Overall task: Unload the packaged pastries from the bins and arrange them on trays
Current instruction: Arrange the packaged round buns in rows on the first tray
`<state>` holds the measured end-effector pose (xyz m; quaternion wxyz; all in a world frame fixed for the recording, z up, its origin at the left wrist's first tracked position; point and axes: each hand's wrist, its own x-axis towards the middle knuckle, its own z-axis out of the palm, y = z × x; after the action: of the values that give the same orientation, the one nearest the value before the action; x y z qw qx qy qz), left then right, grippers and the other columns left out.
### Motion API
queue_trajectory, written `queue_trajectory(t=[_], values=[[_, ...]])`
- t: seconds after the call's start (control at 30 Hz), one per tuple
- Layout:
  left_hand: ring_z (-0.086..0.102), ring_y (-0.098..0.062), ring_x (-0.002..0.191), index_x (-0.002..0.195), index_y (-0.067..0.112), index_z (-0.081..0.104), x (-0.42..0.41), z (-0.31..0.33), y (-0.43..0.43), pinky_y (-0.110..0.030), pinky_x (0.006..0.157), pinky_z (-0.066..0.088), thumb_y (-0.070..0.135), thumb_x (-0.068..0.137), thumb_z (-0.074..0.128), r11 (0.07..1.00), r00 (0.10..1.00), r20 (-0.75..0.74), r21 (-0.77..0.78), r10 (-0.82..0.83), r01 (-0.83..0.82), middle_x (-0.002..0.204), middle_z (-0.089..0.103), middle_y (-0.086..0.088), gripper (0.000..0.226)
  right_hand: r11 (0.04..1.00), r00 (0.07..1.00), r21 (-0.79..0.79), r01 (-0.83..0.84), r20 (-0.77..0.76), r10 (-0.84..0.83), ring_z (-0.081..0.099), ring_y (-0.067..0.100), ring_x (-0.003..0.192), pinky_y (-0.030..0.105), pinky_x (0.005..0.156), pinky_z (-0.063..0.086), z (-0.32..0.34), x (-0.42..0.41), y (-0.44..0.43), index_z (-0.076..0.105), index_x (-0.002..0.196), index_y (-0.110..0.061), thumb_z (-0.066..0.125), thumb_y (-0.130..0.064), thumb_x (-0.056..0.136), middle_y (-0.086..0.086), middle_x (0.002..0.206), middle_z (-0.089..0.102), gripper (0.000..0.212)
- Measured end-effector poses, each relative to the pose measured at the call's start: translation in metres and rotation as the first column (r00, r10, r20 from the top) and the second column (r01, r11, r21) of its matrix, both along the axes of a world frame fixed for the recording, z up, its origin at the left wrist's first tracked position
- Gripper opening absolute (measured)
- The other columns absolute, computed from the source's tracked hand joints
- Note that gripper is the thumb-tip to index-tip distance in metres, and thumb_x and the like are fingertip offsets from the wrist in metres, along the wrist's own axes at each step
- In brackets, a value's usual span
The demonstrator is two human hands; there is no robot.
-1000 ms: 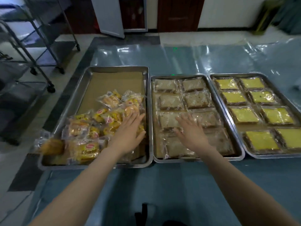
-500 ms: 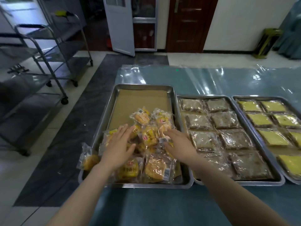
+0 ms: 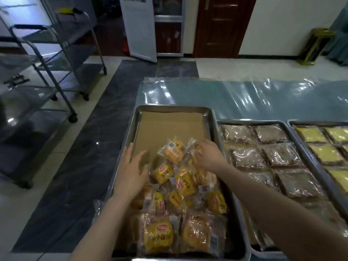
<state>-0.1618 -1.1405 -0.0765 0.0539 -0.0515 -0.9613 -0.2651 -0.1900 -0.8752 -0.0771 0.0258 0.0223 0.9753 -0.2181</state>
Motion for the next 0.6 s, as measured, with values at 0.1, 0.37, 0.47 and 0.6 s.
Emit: queue_trajectory(t=[0.1,0.37,0.47,0.6], values=[[0.036,-0.012,0.131,0.136,0.033,0.042,-0.023,-0.006,0.009,-0.036,0.106,0.032,0.029,0.09,0.056,0.999,0.999,0.05,0.044,-0.004,0.002,0.156,0.018,0.002,0.048,0.998,1.0,0.064,0.011,-0.023,-0.01,0.049,0.023,0.12,0.04,0.103,0.039,0.002,-0.029,0.002,0.057,0.127,-0.02,0.053,-0.024,0.093,0.003,0.128,0.057,0.034],[0.058,-0.01,0.096,0.139,0.027,0.037,-0.088,-0.028,0.058,-0.027,0.076,0.044,0.05,0.087,0.055,0.997,0.941,0.338,0.071,-0.032,0.008,0.128,0.057,0.005,0.06,0.994,0.986,-0.066,-0.093,0.133,0.101,0.061,0.02,0.098,0.032,0.081,0.053,-0.013,-0.089,-0.019,0.055,0.129,-0.021,0.051,-0.015,0.093,0.002,0.119,0.064,0.037],[0.059,-0.006,0.086,0.124,0.026,0.053,-0.103,-0.039,0.065,-0.023,0.067,0.045,0.048,0.086,0.058,0.994,0.927,0.372,0.107,-0.048,0.008,0.109,0.065,0.008,0.045,0.968,0.937,-0.182,-0.174,0.272,0.219,0.063,0.02,0.097,0.035,0.079,0.056,-0.022,-0.106,-0.029,0.045,0.138,-0.025,0.048,-0.002,0.089,0.004,0.123,0.06,0.054],[0.061,-0.006,0.079,0.082,0.028,0.065,-0.119,-0.047,0.055,-0.024,0.063,0.047,0.035,0.082,0.068,0.974,0.915,0.403,0.207,0.004,-0.095,0.085,0.067,0.012,0.007,0.927,0.852,-0.173,-0.334,0.364,0.375,0.043,0.023,0.13,0.039,0.107,0.036,-0.033,-0.123,-0.029,0.039,0.143,-0.026,0.054,-0.008,0.089,0.003,0.147,0.041,0.059]])
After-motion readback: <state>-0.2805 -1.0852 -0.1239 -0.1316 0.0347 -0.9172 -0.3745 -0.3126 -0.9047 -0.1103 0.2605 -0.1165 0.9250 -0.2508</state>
